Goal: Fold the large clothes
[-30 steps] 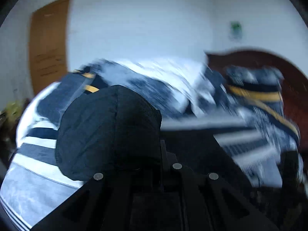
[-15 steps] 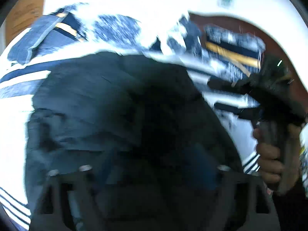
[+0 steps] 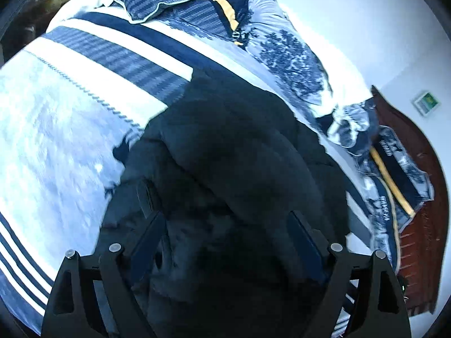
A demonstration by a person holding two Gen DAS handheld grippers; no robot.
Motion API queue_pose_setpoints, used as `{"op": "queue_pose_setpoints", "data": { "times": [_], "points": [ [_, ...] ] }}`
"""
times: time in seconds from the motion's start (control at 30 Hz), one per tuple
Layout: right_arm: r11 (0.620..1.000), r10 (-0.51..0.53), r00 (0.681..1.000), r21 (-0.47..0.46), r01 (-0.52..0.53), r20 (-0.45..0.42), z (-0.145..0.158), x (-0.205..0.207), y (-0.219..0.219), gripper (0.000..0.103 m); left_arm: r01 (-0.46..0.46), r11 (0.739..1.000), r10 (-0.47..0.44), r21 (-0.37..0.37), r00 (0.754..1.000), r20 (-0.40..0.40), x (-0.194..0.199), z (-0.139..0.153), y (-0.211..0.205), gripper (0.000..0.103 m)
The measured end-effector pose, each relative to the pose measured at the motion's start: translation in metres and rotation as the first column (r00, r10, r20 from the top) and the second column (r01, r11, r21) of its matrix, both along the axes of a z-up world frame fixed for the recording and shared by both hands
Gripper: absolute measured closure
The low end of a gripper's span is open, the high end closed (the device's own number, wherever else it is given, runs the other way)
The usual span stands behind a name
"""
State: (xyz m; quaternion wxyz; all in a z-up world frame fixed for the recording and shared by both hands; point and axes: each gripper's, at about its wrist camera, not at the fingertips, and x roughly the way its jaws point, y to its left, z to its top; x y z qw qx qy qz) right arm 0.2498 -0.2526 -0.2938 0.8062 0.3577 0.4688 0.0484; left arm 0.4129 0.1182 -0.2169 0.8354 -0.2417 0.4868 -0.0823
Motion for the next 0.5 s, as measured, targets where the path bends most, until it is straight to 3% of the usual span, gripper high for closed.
{"op": "queue_pose_setpoints", "data": {
  "times": [0.07,0.17,0.27,0.33,0.37,0.4,0.43,0.47,0.5],
  "points": [
    [0.999,-0.040,0.999,-0.012,0.040,-0.030,-0.010,-0.004,-0.012,0.014,0.001,1.000,-0.001,-0.002,1.000,-0.018,0.011,0.002,-0.004,0.017],
    [0.996,-0.049,0.998,-0.066,0.051,0.028,0.005,0.000,-0.025,0.014,0.017,0.998,-0.015,0.052,0.999,-0.028,0.013,0.002,-0.006,0.017],
    [0.988,-0.004,0.995,-0.151,0.020,0.104,0.031,0.018,-0.031,0.014,0.029,0.999,-0.027,0.039,0.997,-0.067,0.026,-0.012,-0.005,0.041],
    [0.984,0.111,0.990,-0.150,-0.097,0.092,0.029,0.044,-0.024,0.015,0.028,1.000,-0.026,0.011,0.993,-0.116,0.038,-0.028,-0.009,0.049],
    [0.977,0.150,0.986,-0.163,-0.137,0.072,0.023,0.054,-0.019,0.020,0.019,1.000,-0.019,-0.001,0.991,-0.131,0.041,-0.034,-0.009,0.051],
    [0.972,0.174,0.984,-0.168,-0.164,0.044,0.014,0.059,-0.016,0.035,0.009,1.000,-0.010,-0.011,0.991,-0.136,0.042,-0.039,-0.008,0.052],
    [0.967,0.216,0.976,-0.139,-0.214,0.006,0.002,0.066,-0.011,0.046,0.001,1.000,-0.002,-0.009,0.991,-0.136,0.044,-0.043,-0.008,0.062],
    [0.960,0.259,0.966,-0.102,-0.260,-0.021,-0.008,0.069,-0.005,0.072,0.000,1.000,0.001,0.004,0.991,-0.137,0.045,-0.045,-0.008,0.078],
    [0.953,0.284,0.958,-0.097,-0.286,-0.038,-0.013,0.069,0.001,0.087,0.001,1.000,0.001,0.011,0.990,-0.140,0.046,-0.045,-0.007,0.094]
  ]
}}
